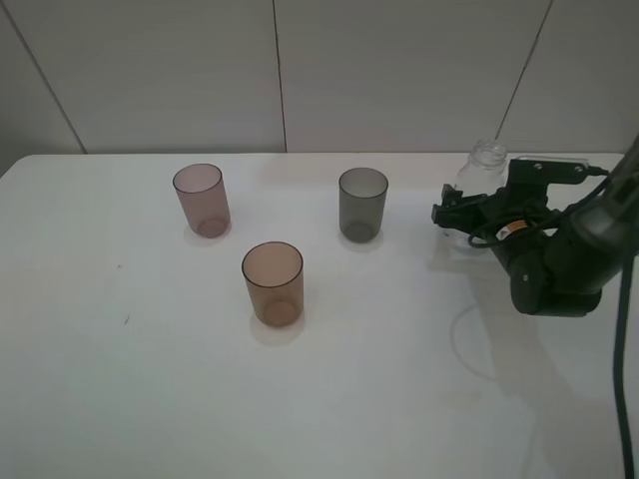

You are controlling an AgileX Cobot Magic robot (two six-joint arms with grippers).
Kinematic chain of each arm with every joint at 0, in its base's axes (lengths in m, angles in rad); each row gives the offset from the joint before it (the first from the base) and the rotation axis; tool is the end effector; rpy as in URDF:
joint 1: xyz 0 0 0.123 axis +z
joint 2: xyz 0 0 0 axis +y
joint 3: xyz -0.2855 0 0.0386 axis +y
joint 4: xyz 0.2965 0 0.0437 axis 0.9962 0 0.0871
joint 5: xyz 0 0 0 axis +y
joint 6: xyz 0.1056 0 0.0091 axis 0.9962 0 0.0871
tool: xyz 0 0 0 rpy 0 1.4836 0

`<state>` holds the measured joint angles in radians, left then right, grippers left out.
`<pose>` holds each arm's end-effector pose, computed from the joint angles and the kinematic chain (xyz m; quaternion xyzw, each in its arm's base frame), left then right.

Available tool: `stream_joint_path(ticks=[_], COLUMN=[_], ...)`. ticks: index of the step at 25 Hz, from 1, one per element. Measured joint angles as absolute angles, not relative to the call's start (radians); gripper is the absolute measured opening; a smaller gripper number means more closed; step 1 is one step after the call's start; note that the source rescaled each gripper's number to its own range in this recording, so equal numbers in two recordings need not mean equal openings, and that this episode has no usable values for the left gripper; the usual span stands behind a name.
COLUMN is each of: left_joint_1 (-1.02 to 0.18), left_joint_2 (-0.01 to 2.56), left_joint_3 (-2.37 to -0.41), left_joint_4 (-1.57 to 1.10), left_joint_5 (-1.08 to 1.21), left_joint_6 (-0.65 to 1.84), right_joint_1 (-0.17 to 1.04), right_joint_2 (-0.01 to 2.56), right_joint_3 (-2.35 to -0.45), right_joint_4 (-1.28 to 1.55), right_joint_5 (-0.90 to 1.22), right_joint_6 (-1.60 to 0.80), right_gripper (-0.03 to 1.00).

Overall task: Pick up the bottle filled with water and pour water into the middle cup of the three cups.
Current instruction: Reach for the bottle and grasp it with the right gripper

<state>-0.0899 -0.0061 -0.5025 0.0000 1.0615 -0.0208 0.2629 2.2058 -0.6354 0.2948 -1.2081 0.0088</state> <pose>0.0464 -0.0042 0.2947 0.0294 0.8507 -0.0290 0.5241 0.3377 0.0611 0.0042 0.0235 0.7981 0.0035 0.6020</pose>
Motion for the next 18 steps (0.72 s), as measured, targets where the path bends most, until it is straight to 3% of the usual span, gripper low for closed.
stream_joint_path(ticks=[6,8,10,11,12,18], left_joint_1=[-0.09,-0.09,-0.09,-0.09,-0.09,-0.09], left_joint_2=[-0.006,-0.006,-0.006,-0.006,-0.006,-0.006], left_joint_3=[-0.503,-0.503,-0.503,-0.503,-0.503,-0.503], left_joint_4=[0.0,0.0,0.0,0.0,0.0,0.0], left_joint_5=[1.062,1.062,1.062,1.062,1.062,1.062], left_joint_6=[-0.021,-0.021,-0.021,-0.021,-0.021,-0.021], right_joint_1=[0.259,0.256,0.256,0.256,0.256,0.256], right_joint_2=[2.23,2.236,2.238,2.238,2.238,2.238], right_joint_3=[-0.664,-0.666,-0.666,-0.666,-0.666,-0.666], right_joint_4=[0.289,0.286,0.285,0.284,0.281,0.273], right_joint_5=[-1.208,-1.208,-1.208,-1.208,-1.208,-1.209], right_joint_6=[0.009,0.009,0.009,0.009,0.01,0.009], right_gripper=[0.82,0.77,0.56,0.33,0.02,0.0])
